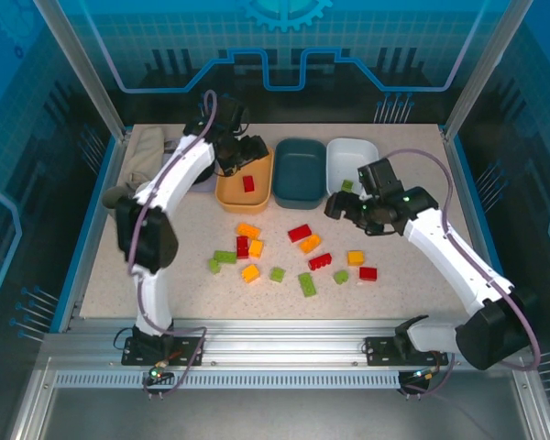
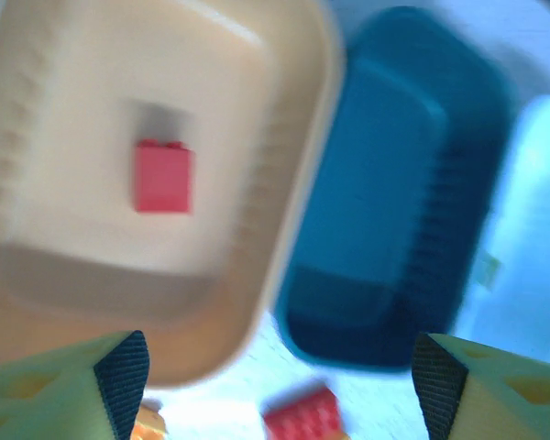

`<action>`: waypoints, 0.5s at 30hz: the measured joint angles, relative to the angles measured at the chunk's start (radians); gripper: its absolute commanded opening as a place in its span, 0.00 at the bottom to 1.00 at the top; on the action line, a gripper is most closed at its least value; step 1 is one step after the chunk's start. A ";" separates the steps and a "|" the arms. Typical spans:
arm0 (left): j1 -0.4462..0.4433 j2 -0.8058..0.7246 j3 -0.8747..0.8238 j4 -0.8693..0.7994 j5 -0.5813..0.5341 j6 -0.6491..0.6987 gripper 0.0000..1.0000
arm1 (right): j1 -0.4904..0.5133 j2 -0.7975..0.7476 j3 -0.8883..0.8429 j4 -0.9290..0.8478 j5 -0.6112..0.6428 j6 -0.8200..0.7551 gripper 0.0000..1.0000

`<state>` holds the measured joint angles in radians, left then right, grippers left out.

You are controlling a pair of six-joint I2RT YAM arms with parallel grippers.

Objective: Sort the legos into containers by color

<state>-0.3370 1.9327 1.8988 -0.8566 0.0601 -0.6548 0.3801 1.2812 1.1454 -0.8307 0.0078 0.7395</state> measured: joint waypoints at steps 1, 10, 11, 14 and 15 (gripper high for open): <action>-0.028 -0.083 -0.076 0.029 0.014 0.003 0.82 | -0.014 0.007 -0.018 -0.022 0.004 -0.029 0.93; -0.238 -0.552 -0.705 0.227 0.121 -0.026 0.84 | -0.034 0.253 -0.068 -0.121 -0.016 -0.232 0.89; -0.251 -0.573 -0.744 0.237 0.121 -0.031 0.84 | -0.034 0.273 -0.068 -0.122 -0.016 -0.240 0.88; -0.291 -0.624 -0.835 0.253 0.121 -0.062 0.84 | -0.038 0.332 -0.068 -0.121 -0.013 -0.260 0.84; -0.298 -0.637 -0.850 0.257 0.121 -0.073 0.84 | -0.041 0.348 -0.068 -0.119 -0.013 -0.266 0.82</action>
<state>-0.6353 1.2957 1.0485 -0.5991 0.1814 -0.7280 0.3389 1.6291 1.0771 -0.9501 -0.0048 0.4736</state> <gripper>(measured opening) 0.838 0.842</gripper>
